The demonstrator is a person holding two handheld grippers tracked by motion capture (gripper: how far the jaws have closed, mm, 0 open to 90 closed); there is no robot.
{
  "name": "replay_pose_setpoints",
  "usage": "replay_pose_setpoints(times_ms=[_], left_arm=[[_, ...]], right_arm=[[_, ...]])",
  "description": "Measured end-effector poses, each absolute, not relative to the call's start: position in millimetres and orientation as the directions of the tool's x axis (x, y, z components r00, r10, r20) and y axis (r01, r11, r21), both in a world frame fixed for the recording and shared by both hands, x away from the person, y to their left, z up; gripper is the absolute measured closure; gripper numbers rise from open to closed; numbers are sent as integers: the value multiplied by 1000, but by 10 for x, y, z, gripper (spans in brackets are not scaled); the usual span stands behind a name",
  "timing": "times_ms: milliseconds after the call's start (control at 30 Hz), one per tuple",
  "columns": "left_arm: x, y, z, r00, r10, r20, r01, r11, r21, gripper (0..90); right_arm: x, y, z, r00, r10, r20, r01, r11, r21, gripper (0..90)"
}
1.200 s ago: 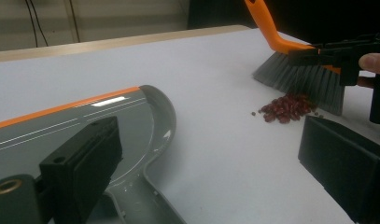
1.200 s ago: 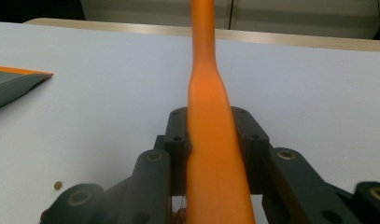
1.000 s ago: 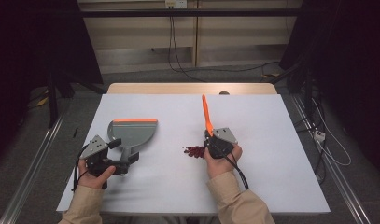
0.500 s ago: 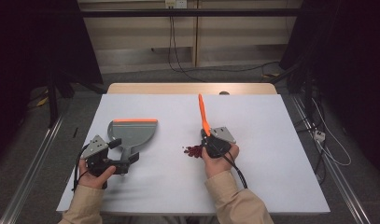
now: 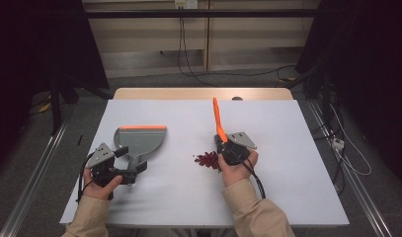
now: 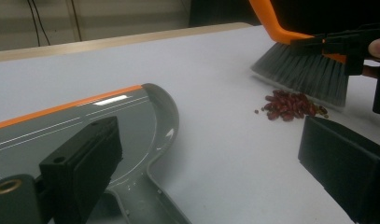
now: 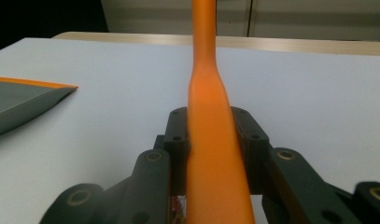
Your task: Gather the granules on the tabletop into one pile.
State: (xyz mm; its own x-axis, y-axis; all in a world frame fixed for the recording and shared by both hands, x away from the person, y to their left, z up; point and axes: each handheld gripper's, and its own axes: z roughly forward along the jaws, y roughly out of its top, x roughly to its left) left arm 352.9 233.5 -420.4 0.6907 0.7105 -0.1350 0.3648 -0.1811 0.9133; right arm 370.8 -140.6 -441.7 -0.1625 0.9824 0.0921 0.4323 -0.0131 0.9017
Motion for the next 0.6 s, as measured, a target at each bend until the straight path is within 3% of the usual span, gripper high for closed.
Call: replay_pose_setpoints(times_ms=[367, 600], left_arm=[[3535, 2333, -4208, 688, 713, -135, 368, -183, 912, 59], [3540, 2333, -4211, 688, 713, -135, 370, -184, 911, 59]], right_arm=[[3684, -1637, -4331, -193, 972, 137, 429, -42, 902, 709], [3670, -1515, -4219, -235, 958, 165, 409, -57, 911, 708]])
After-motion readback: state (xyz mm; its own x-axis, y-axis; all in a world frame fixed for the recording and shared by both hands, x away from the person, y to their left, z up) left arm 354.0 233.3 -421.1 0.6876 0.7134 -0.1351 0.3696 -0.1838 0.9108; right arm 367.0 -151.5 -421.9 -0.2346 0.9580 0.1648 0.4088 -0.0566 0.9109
